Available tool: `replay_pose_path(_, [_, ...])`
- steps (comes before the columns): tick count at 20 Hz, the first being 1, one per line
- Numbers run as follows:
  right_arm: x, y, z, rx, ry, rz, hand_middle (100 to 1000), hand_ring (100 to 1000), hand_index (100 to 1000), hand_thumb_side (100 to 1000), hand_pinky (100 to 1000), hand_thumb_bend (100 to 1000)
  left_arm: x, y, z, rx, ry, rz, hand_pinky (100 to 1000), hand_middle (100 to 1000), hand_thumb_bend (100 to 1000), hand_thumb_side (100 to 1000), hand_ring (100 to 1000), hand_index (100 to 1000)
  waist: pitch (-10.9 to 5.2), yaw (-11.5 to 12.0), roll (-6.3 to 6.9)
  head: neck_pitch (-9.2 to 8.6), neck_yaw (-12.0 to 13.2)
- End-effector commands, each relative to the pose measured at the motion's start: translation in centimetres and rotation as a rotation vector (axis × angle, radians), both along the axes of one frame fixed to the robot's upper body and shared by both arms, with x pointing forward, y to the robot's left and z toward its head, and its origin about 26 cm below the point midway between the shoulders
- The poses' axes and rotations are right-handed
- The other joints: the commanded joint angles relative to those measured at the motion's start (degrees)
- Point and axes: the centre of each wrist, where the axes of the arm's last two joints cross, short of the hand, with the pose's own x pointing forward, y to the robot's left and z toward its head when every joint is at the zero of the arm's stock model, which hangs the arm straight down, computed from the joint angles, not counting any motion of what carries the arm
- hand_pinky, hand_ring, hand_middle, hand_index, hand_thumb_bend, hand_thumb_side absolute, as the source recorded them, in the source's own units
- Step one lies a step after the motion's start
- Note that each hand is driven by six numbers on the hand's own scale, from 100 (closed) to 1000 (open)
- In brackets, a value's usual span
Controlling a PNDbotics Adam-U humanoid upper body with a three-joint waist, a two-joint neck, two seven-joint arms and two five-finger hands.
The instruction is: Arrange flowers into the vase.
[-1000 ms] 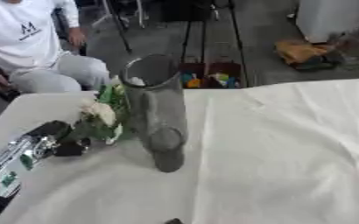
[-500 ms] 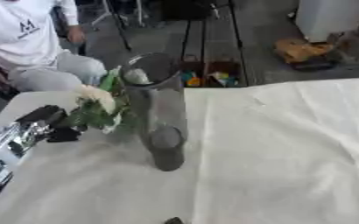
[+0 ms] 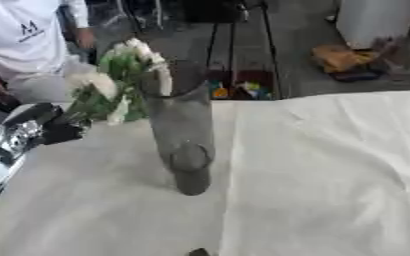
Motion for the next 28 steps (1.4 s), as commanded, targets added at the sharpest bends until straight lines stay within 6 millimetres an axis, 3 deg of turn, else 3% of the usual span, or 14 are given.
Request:
replay_pose_path(1, [-0.3,0.1,0.6,-0.023,-0.019,-0.001,644,729,716,1000,618,100,-1.4,0.9,3.9,-0.051,-0.132,0.012,100,100,100,809,100,100,-0.96,-0.1,-0.24,0.01,0.4])
replay_pose_path(11, [-0.4,0.1,0.5,-0.03,-0.013,0.0,644,730,717,1000,618,100,-4.4,0.5,8.6,-0.209,-0.377,-0.018,100,100,100,891,100,100,-0.7,-0.6,-0.08,-0.53,0.7])
replay_pose_path(14, [-0.4,0.1,0.5,-0.032,-0.012,0.001,644,730,717,1000,618,100,-4.9,0.2,9.0,-0.248,-0.419,-0.028,100,100,100,891,100,100,-0.67,-0.7,-0.05,-0.57,0.7])
replay_pose_path(15, [-0.3,0.1,0.4,-0.032,-0.009,0.003,644,730,717,1000,616,100,-5.2,-0.1,9.5,-0.268,-0.445,-0.044,100,100,100,1000,100,100,-0.87,-1.0,-0.03,-0.32,1.0])
replay_pose_path(20, [-0.3,0.2,0.3,-0.036,-0.004,0.012,643,729,718,1000,616,100,-7.4,-1.7,12.7,-0.376,-0.609,-0.16,100,100,100,1000,100,100,-0.9,-1.8,0.06,-0.82,1.4])
replay_pose_path(28, [-0.4,0.2,-0.2,-0.041,0.018,0.015,642,729,718,1000,615,100,-9.8,-2.1,15.2,-0.476,-0.776,-0.229,100,100,100,1000,100,100,-1.39,-3.0,0.22,-0.57,1.9])
